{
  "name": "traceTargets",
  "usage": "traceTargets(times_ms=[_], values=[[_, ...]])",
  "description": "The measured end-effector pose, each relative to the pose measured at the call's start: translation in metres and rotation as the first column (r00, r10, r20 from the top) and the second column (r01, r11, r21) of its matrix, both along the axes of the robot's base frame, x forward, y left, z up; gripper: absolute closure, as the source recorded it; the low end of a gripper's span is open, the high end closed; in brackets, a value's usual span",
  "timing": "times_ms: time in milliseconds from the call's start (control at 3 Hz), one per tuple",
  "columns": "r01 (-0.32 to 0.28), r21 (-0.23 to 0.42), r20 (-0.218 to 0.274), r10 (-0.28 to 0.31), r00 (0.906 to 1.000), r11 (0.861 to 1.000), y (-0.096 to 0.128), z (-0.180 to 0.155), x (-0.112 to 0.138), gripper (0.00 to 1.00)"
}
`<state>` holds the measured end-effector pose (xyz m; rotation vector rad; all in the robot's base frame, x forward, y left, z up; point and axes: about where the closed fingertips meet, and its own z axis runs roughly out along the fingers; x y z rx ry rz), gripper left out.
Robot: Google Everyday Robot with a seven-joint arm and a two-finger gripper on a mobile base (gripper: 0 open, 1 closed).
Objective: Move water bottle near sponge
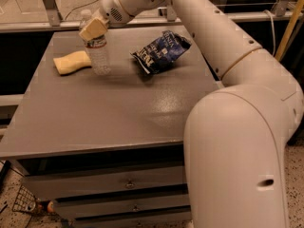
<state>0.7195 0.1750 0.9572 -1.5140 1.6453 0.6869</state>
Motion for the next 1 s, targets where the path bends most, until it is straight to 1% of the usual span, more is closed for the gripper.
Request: traceTargets(times_ms=[333,667,1000], values=[[0.011,0.008,0.004,-0.011,0.9999,1.0,0.001,-0.0054,0.008,1.0],[0.012,0.011,0.002,-0.012,0.9999,1.0,0.0011,-0.0069,0.0096,0.96],[0.012,0.011,0.002,-0.012,0.9999,1.0,0.0011,-0.005,0.0096,0.78]])
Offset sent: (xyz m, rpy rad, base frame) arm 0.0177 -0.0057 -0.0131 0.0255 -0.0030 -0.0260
